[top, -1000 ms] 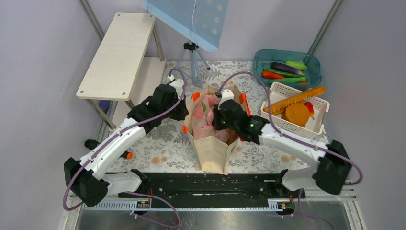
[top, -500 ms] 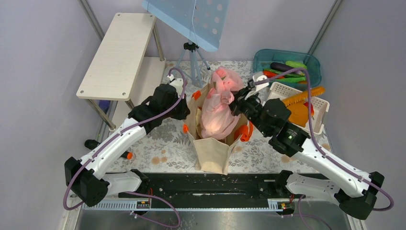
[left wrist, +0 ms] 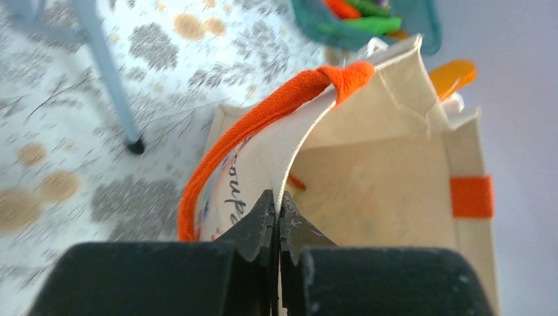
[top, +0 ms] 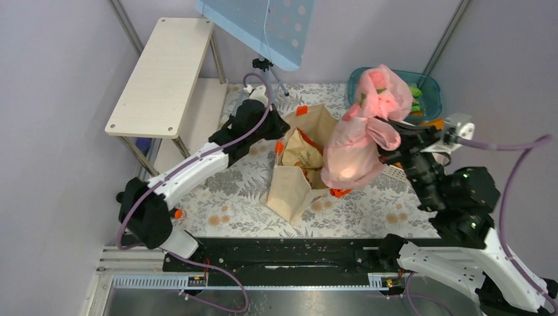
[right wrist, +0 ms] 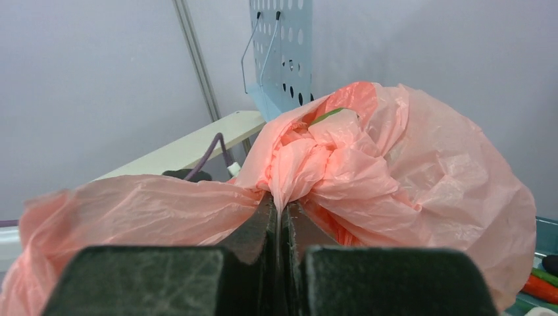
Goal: Untie the knot of the grocery bags and take out the mixed food
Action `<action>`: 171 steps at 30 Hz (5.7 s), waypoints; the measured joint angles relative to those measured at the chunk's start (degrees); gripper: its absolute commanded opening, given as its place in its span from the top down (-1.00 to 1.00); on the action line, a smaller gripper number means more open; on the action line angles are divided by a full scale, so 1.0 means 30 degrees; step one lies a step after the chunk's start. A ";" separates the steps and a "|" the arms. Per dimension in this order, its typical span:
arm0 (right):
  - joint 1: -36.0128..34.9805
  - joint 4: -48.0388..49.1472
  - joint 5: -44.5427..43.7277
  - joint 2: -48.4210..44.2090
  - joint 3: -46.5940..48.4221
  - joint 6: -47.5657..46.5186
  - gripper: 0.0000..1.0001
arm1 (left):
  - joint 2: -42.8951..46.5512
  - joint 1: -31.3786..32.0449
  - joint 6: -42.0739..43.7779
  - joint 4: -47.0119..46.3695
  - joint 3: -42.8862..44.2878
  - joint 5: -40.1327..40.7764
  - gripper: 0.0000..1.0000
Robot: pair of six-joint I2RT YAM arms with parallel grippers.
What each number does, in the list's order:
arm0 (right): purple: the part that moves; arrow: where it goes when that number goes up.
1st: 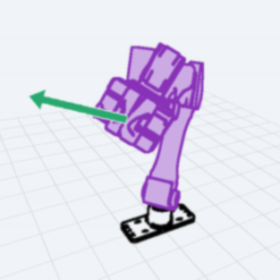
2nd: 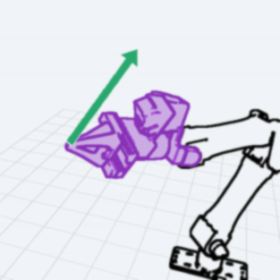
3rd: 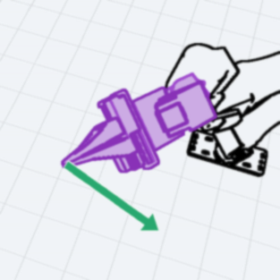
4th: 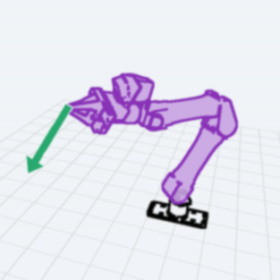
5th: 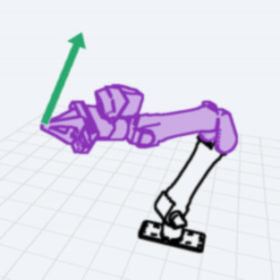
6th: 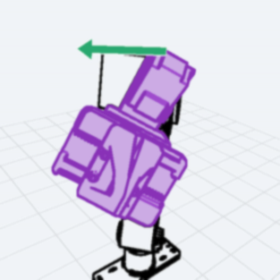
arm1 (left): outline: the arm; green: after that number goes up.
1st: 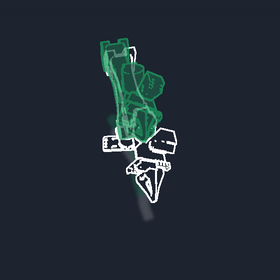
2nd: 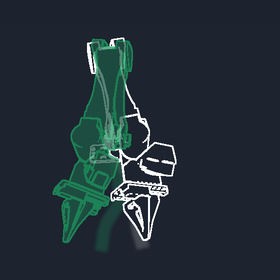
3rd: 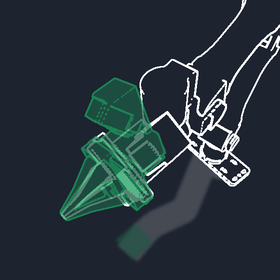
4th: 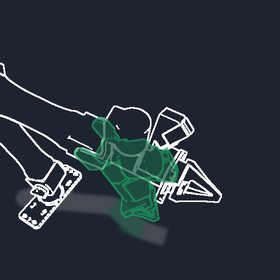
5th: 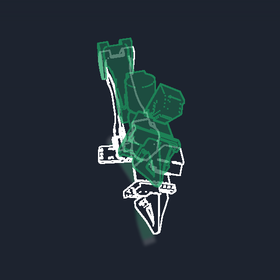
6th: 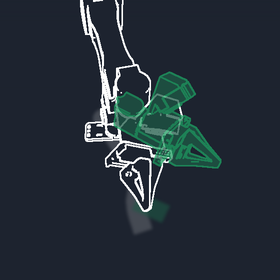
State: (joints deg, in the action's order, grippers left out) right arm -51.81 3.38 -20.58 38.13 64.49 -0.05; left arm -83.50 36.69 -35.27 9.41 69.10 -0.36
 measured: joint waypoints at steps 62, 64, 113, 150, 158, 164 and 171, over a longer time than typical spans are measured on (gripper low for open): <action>-0.3104 -0.6725 1.5373 1.6007 0.3002 -0.3869 1.00 | 1.5176 -0.0954 0.8116 0.4102 -0.4758 0.5668 -0.98; -0.3089 -0.6448 1.4957 1.6568 0.3439 -0.4998 1.00 | 1.5096 -0.0954 0.8182 0.4065 -0.4794 0.5836 -0.98; -0.1049 -0.0058 -0.5428 1.4681 -0.4335 0.4393 1.00 | 1.3675 -0.0954 0.8167 0.3810 -0.4794 0.5617 -0.98; 1.0550 0.3417 0.6164 2.0305 0.0612 -0.6492 -0.20 | 1.3165 -0.0954 0.8167 0.3818 -0.4794 0.5049 -0.98; 1.0557 0.1858 0.8561 1.5045 -0.1792 -0.3512 -0.99 | 1.3019 -0.0954 0.8138 0.3818 -0.4794 0.4539 -0.98; 0.9836 0.0080 1.0557 0.9027 -0.3854 0.0393 -0.99 | 1.2225 -0.0954 0.8029 0.3993 -0.4758 0.3534 -0.98; 0.5209 -0.1953 1.3748 0.5778 -0.6849 0.1676 -0.99 | 1.0404 -0.0954 0.7883 0.4896 -0.4160 0.2047 -0.98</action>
State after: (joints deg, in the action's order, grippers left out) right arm -36.18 -2.48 20.67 55.46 43.94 4.97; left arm -52.29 33.82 -11.62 24.10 56.62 5.78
